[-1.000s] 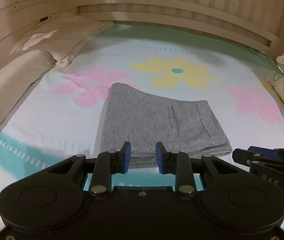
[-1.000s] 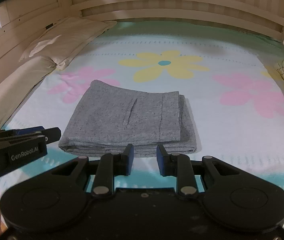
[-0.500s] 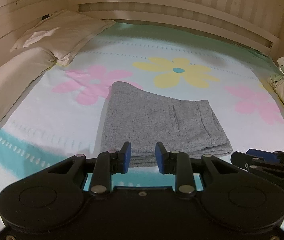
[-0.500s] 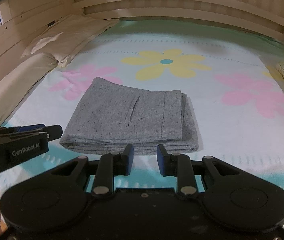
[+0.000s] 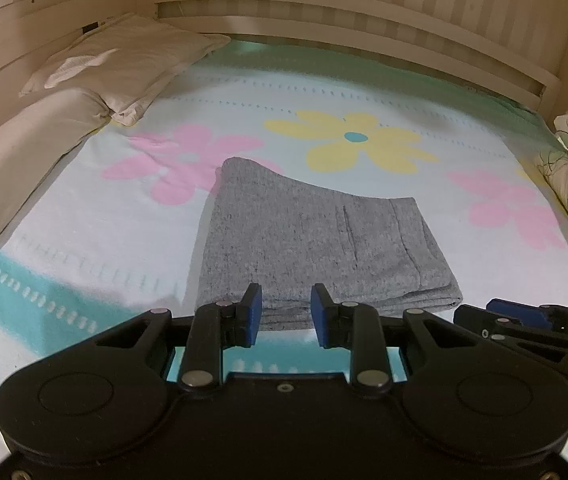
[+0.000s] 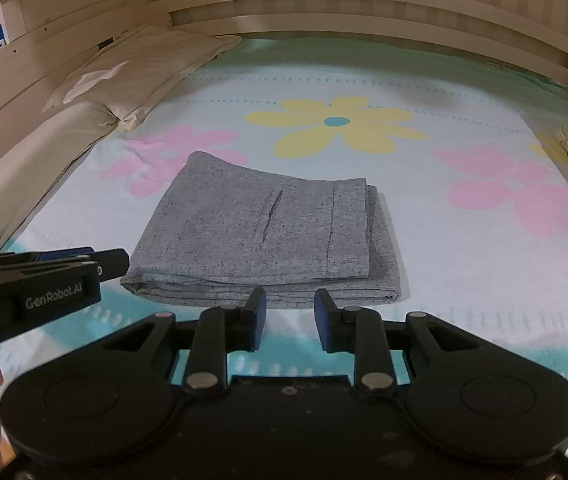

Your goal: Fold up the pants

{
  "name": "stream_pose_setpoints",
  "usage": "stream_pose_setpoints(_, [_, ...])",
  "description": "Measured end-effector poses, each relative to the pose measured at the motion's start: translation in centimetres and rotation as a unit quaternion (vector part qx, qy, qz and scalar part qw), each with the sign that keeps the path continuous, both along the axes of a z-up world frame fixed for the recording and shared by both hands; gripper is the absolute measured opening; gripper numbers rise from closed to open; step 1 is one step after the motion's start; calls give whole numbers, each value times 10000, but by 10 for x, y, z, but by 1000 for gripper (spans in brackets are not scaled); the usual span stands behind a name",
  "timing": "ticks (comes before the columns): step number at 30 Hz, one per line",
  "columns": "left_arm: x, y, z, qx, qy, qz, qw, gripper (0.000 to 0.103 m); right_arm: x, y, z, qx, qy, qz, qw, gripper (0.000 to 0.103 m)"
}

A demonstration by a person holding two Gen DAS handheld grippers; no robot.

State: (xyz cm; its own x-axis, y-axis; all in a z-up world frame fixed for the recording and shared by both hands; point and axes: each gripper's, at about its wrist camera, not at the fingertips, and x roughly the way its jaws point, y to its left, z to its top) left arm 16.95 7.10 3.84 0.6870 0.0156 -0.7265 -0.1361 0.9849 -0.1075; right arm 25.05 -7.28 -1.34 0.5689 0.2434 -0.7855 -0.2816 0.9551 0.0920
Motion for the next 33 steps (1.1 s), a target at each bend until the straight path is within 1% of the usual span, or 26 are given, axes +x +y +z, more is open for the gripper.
stream_pose_setpoints(7, [1,1,-2,-80,67,-44,9999,38,-1,1,-1,-19,17,43,10000,29])
stream_pose_setpoints(12, [-1,-1,-1,-13,26,-84,10000,38,-1,2,-1,-27,7,82,10000,29])
stream_pose_setpoints(18, [-1,-1,-2,-46,46,-92,9999,38,0,2,-2,-32,10,100,9999,29])
stream_pose_setpoints(25, [-4,-2,-2,6,-128,-53,9999,38,-1,4,-3,-72,-16,155,9999,30])
stream_pose_setpoints(30, [-6,1,-2,-64,-191,67,9998,38,-2,6,-3,-107,-35,188,9998,30])
stream_pose_setpoints(33, [-4,4,-2,-112,-156,45,9998,38,-2,6,-3,-111,-35,189,9998,30])
